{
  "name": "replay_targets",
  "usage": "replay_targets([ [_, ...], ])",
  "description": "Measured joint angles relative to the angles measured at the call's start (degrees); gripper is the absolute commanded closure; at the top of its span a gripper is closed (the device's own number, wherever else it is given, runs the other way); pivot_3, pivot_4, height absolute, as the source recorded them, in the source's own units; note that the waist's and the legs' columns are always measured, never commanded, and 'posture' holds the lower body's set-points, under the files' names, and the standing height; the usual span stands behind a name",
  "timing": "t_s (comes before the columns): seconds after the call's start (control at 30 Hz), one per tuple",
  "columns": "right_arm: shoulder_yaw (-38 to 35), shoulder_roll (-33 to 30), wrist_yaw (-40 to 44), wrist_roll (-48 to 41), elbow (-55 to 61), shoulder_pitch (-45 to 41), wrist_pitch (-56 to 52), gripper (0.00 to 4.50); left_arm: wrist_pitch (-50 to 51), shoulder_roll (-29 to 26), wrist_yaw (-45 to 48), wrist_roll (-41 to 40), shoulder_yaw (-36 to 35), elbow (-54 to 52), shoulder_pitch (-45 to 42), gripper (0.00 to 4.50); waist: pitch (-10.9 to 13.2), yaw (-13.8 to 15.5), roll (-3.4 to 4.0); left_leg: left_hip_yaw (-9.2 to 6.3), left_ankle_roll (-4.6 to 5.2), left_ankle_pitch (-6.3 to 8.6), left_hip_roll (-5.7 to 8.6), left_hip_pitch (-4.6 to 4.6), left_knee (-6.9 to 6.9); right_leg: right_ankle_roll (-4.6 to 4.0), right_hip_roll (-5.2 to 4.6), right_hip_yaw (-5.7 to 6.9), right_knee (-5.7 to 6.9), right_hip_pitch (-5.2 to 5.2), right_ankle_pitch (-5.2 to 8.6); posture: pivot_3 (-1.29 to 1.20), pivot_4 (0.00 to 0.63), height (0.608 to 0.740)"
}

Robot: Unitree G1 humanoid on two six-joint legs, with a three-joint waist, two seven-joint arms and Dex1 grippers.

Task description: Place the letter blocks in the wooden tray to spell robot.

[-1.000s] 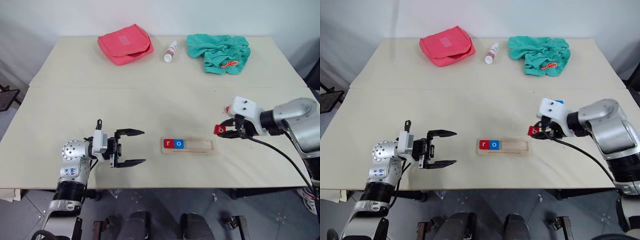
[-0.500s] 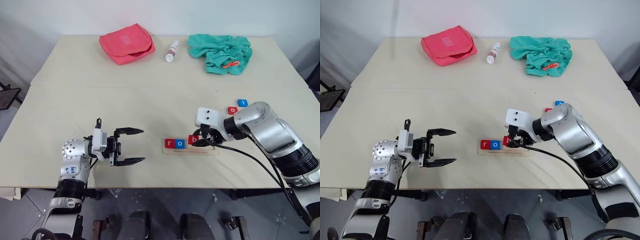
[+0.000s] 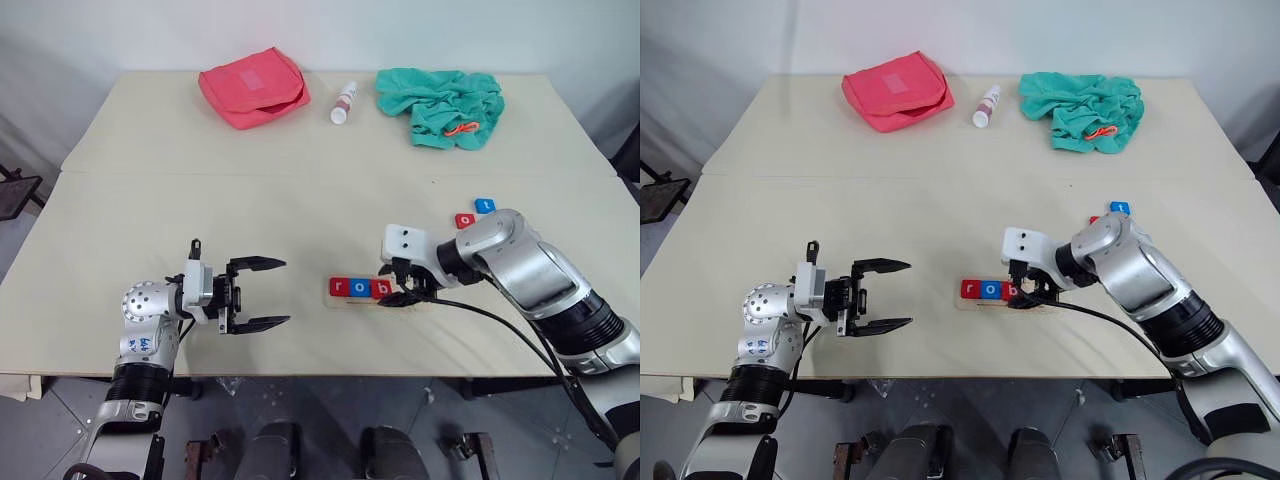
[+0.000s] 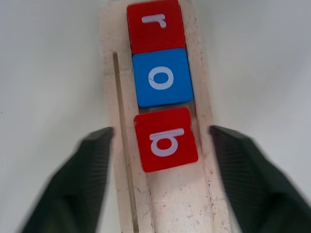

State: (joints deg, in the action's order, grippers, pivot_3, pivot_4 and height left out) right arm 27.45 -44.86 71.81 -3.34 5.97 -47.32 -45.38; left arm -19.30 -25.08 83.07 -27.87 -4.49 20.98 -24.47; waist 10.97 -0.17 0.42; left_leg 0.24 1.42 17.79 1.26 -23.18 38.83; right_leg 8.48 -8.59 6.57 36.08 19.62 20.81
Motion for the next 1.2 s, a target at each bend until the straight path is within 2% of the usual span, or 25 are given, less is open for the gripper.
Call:
replay_targets([
  [0.03,0.0,0.0,0.0,0.0,0.3,0.0,-0.3,0.02,-0.1,0.0,0.0,0.0,0.0,0.0,0.0,0.0,0.0,0.0,0.0,0.0,0.0,0.0,0.0,0.0,0.0,0.0,0.0,0.0,0.0,0.0,0.0,0.0,0.15,0.74],
  [0.27,-2.0,-0.8,-0.7,-1.4,5.0,0.4,-4.5,0.02,-0.4,0.3,0.0,0.0,0.0,0.4,-1.0,0.0,0.0,0.1,0.0,-0.02,0.0,0.0,0.01,0.0,0.01,0.0,0.0,0.0,0.0,-0.01,0.0,0.0,0.15,0.74],
  [0.47,-5.6,-1.1,-3.4,-3.5,7.2,4.2,-5.9,0.02,-0.8,0.7,0.0,0.0,0.0,1.9,-2.1,0.0,0.0,0.0,0.0,0.01,0.0,0.0,0.01,0.0,-0.01,0.0,0.0,0.0,0.01,0.0,0.0,0.0,0.15,0.74],
  [0.57,-7.6,-1.7,-2.9,-6.4,10.1,5.7,-6.0,0.96,-0.9,0.9,0.0,0.1,0.1,2.4,-2.1,0.0,0.0,0.0,0.0,0.01,0.0,0.0,0.0,0.0,-0.01,0.0,0.0,0.0,0.01,0.0,0.0,0.0,0.15,0.74],
  [0.87,-7.4,-2.3,-2.7,-9.0,11.6,7.8,-5.7,4.19,-0.8,0.9,0.0,0.0,0.0,1.8,-1.5,0.0,0.0,0.1,0.0,0.0,0.0,0.0,0.01,0.0,0.01,0.0,0.0,-0.01,0.0,-0.02,0.0,0.0,0.15,0.74],
  [0.9,-7.1,-2.3,-2.6,-8.9,11.5,8.0,-5.5,4.44,-0.8,0.8,0.0,0.0,0.0,1.3,-1.0,0.0,0.0,0.0,0.0,0.0,0.0,0.0,0.0,0.01,0.01,0.0,0.0,0.0,0.01,-0.02,0.0,0.0,0.15,0.74],
  [1.2,-3.7,0.4,-3.4,-7.1,3.8,7.9,0.0,4.44,-0.3,0.0,-0.9,0.0,-0.1,-0.6,0.6,0.0,0.0,0.1,0.0,-0.01,0.0,0.0,0.01,0.01,0.02,0.0,-0.01,0.0,0.01,-0.02,0.0,0.0,0.15,0.74],
])
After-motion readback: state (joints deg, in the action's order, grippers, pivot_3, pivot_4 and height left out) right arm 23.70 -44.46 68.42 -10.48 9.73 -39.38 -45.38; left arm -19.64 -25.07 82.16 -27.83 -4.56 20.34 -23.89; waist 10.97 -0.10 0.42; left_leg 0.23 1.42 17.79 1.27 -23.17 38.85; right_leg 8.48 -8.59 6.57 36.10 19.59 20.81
